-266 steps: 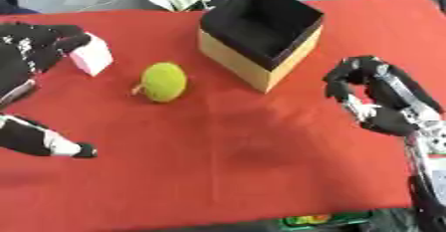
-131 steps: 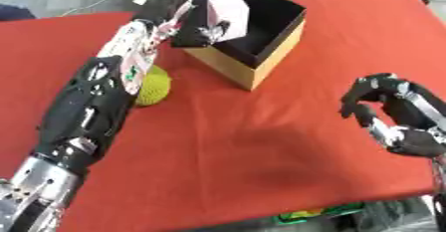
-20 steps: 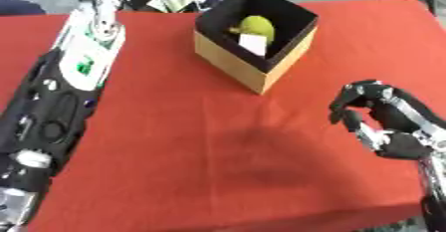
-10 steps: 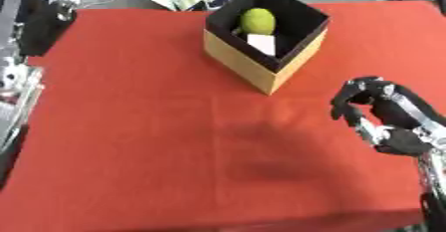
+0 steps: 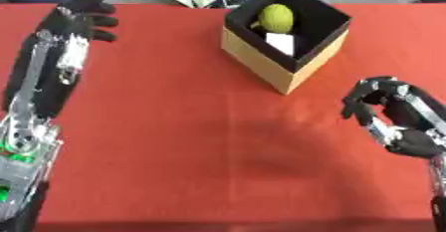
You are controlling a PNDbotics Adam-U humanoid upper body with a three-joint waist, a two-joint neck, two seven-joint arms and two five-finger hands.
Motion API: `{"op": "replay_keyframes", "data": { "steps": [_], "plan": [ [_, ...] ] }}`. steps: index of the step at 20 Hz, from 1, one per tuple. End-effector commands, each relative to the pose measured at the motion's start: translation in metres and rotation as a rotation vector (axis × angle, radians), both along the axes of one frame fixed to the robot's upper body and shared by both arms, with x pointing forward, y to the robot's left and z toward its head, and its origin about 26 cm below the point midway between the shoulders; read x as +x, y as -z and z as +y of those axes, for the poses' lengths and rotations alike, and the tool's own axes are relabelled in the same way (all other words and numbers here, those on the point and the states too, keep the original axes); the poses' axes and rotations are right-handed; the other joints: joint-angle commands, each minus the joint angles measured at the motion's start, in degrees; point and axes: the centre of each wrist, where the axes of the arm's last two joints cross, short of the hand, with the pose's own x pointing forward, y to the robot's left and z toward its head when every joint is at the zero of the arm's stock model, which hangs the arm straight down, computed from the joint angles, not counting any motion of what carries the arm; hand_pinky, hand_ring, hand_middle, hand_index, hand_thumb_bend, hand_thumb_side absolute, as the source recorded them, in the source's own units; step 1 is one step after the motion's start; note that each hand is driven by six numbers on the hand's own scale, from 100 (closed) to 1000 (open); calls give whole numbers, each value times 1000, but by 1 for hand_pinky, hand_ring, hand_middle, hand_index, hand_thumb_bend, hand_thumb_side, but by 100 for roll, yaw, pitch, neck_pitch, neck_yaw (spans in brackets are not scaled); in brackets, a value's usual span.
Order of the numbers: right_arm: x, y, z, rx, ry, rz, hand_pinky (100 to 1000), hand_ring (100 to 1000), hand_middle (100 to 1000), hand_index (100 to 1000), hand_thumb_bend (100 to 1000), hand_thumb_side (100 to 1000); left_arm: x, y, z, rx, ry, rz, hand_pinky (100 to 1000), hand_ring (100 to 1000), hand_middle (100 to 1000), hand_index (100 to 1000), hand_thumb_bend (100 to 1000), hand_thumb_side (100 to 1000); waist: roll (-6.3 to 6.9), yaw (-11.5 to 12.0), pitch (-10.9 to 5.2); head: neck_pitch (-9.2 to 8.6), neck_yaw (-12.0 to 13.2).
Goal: Pick up objects on the table and place them in the box.
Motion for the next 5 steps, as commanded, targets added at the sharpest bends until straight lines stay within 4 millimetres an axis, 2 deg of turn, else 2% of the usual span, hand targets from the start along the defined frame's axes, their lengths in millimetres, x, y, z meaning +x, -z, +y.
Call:
{"op": "replay_keyframes", "data": {
  "steps": [1,5],
  "plan": [
    [0,-9,0,-6,3,-26,537,486,476,642,100,470,-2,6,2,4,-12,15,681,726,711,868,100,866,-2,-3,-58,30,0],
    [1,-10,0,-3,3,-27,536,486,475,641,100,470,-4,25,3,12,-31,84,679,723,706,866,100,875,-17,54,-58,30,-7]
  ]
}}
